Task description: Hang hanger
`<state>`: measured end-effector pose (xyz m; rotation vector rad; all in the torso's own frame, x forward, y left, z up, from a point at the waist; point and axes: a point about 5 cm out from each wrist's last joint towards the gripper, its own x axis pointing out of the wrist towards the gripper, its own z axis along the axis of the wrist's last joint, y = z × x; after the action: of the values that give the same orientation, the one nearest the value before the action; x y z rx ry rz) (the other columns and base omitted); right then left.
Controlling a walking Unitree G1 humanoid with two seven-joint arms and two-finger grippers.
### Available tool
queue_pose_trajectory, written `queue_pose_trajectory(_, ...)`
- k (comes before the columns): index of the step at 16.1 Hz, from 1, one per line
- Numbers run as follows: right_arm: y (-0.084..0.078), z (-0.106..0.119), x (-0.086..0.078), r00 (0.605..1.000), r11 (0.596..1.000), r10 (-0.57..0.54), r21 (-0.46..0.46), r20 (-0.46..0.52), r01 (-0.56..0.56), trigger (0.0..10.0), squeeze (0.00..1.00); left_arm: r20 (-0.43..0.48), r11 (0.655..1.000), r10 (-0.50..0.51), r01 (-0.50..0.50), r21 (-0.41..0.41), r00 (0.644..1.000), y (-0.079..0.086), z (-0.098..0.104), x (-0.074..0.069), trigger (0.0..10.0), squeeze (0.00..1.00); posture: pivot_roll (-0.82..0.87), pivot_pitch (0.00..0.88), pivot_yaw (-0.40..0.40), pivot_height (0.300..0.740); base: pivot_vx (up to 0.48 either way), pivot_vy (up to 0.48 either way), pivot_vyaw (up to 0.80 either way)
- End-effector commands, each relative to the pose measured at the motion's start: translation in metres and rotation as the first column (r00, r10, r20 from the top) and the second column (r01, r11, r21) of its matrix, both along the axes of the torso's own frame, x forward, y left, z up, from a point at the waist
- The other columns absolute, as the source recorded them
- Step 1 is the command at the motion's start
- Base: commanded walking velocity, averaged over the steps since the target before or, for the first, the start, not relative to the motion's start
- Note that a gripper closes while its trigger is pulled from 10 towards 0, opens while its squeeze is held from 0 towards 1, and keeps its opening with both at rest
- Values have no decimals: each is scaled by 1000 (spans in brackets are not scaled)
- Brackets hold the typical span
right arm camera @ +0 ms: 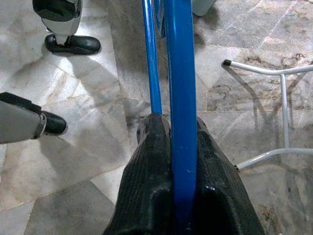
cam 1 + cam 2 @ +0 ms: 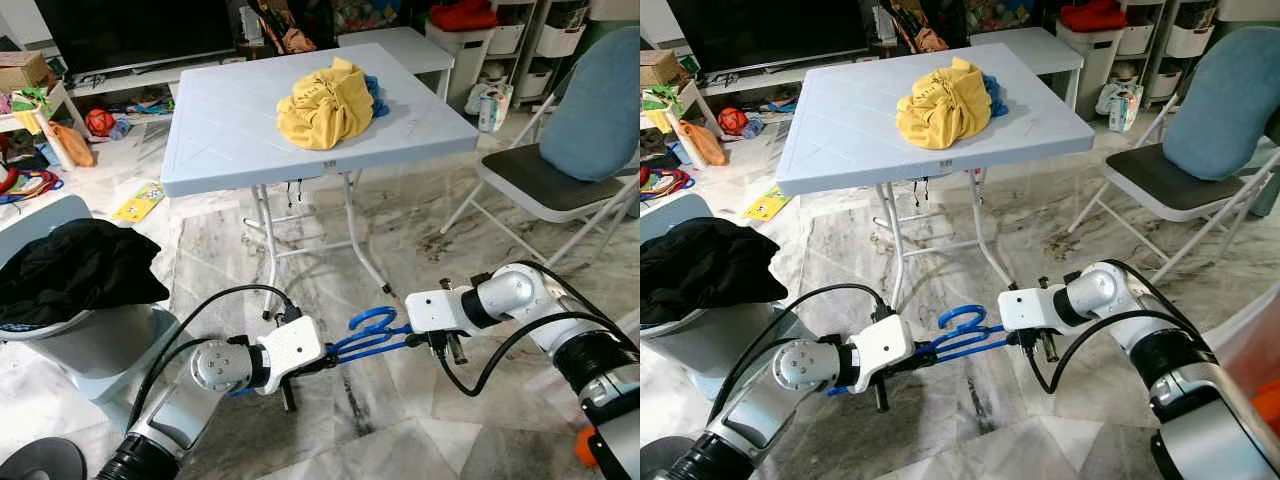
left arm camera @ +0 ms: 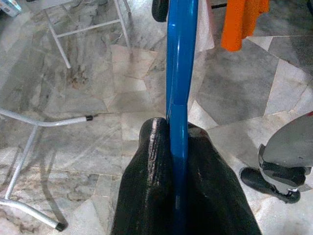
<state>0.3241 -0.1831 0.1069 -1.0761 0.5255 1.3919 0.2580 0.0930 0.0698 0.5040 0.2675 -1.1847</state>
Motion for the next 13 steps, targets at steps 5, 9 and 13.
queue_pose_trajectory(5, -7, 5, 9, 996, 998, -30, -43, 85, 34, 0, 0, 19, 999, 48, -48, -10, 999, 3, -2, 1, 10000, 1000, -134, 0, 68, 740, 0, 0, 0)
queue_pose_trajectory(9, -6, 3, 20, 967, 990, -135, -9, 217, 140, 0, 0, 50, 995, 92, -90, -47, 994, 5, 2, -1, 10000, 1000, -124, 0, 57, 740, 0, 0, 0)
queue_pose_trajectory(13, -11, -10, 24, 897, 929, -370, 120, 243, 350, 0, 0, 199, 919, 390, -366, -147, 899, 28, 9, 4, 10000, 1000, -108, 0, 44, 740, 0, 0, 0)
